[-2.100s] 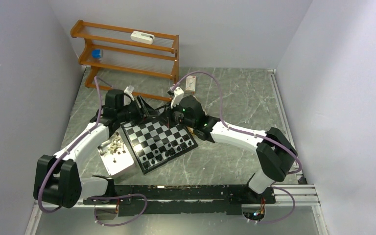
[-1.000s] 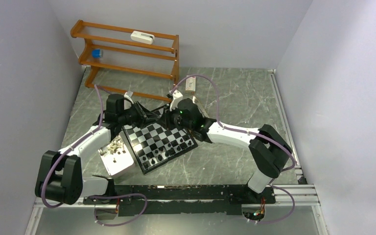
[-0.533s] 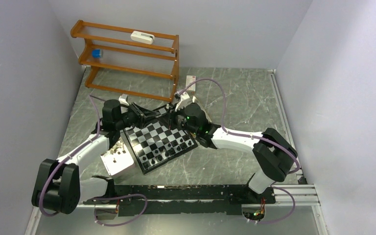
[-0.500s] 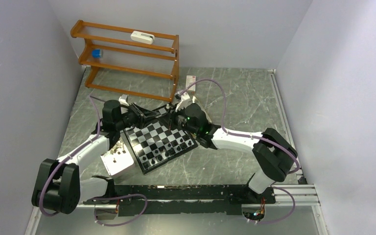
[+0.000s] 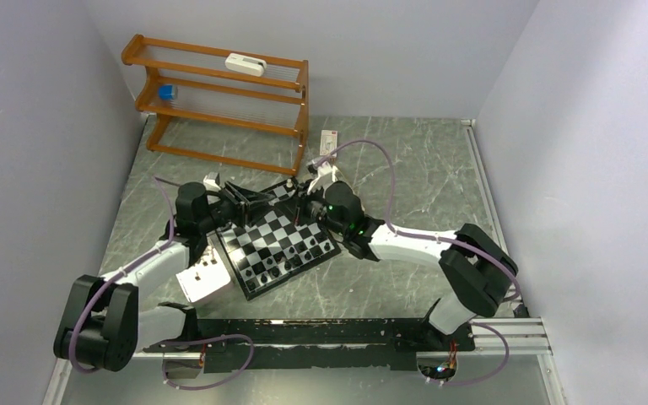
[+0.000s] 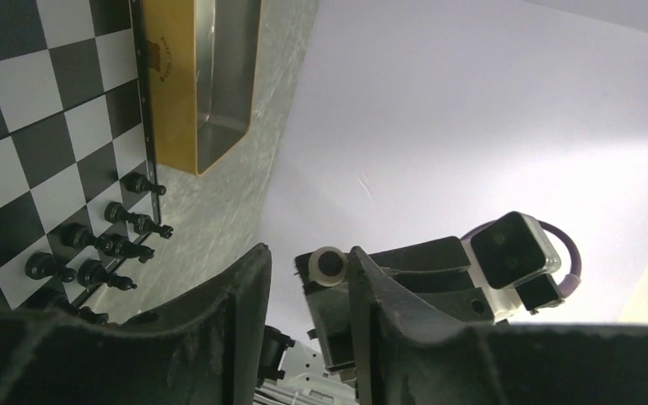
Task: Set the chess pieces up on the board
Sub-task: Place the chess piece on the chessboard.
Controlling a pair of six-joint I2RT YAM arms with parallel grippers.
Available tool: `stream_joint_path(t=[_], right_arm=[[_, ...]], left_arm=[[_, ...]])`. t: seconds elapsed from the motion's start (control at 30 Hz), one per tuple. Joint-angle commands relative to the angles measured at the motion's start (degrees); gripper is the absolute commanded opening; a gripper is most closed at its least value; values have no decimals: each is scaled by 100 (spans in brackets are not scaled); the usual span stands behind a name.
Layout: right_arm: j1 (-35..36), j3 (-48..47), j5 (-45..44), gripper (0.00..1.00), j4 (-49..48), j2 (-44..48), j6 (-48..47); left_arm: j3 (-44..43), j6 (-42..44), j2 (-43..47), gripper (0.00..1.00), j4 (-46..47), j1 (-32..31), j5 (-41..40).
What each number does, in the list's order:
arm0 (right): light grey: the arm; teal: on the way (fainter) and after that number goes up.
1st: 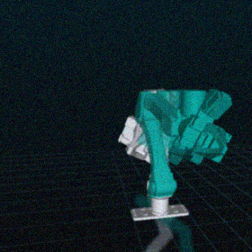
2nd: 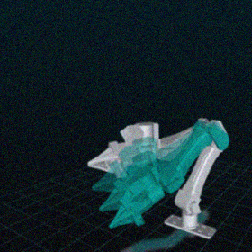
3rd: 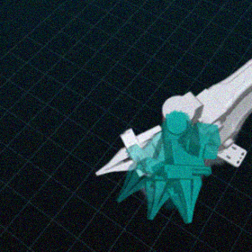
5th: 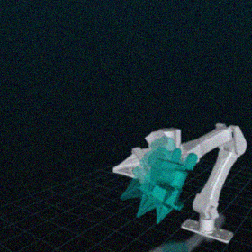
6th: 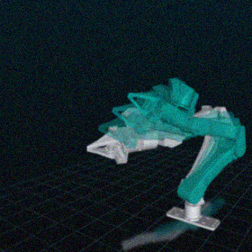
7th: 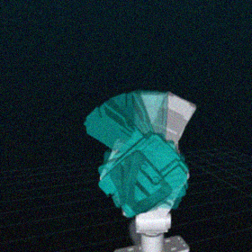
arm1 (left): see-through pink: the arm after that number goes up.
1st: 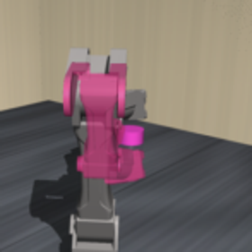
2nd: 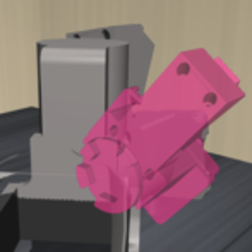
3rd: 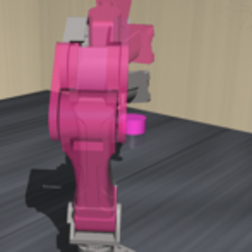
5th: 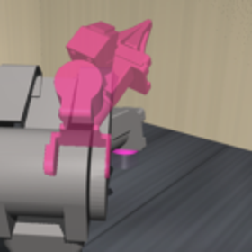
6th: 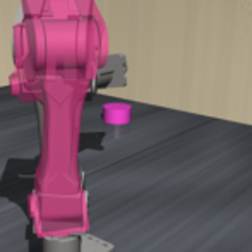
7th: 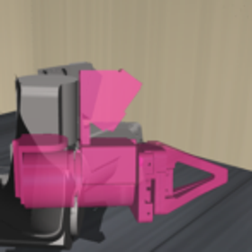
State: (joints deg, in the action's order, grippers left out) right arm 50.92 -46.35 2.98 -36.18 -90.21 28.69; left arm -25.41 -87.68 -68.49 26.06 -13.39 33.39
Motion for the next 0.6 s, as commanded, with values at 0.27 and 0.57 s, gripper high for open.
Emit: stream_joint_path(t=[0.27,0.57], right_arm=[[-534,-1603,-101,0,3300,24,-1406],[-564,-3617,-487,0,5336,-1316,-2204]], left_arm=[[-1500,3247,717,74,-2950,548,-373],[-2552,6064,2190,98,-5213,548,-2279]])
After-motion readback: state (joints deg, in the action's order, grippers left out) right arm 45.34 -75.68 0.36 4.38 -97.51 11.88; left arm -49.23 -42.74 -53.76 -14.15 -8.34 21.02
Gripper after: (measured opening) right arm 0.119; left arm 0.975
